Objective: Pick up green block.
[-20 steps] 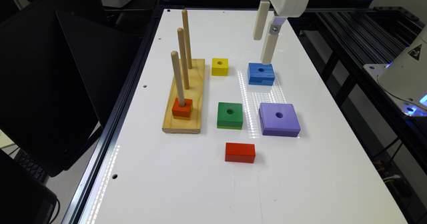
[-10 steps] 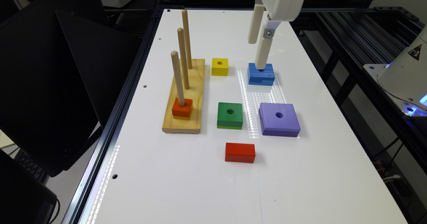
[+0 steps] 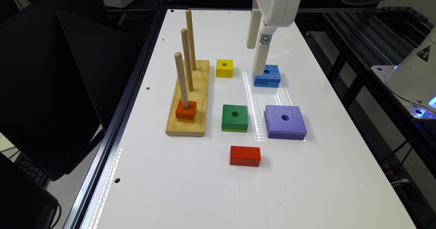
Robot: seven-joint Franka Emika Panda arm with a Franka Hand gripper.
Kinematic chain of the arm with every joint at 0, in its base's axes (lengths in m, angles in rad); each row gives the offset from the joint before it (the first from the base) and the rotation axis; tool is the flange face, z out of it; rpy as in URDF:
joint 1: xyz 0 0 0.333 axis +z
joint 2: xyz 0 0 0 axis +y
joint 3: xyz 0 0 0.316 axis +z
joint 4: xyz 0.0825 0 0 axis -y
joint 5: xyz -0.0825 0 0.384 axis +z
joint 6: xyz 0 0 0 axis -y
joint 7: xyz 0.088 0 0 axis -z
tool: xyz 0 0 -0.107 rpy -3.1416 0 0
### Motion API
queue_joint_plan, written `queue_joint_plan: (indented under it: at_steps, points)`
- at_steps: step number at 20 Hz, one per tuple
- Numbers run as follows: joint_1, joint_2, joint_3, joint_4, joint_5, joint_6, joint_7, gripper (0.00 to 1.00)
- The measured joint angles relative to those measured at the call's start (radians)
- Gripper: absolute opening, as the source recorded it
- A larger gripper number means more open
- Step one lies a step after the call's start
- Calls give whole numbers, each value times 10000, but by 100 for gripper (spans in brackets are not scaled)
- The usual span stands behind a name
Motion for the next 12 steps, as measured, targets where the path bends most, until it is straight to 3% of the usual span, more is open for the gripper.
queue_joint_plan:
  at_steps: [4,12]
  points:
    - [0,66,100,77,0,0,122,100]
    - [-2,137,166,213,0,0,169,100]
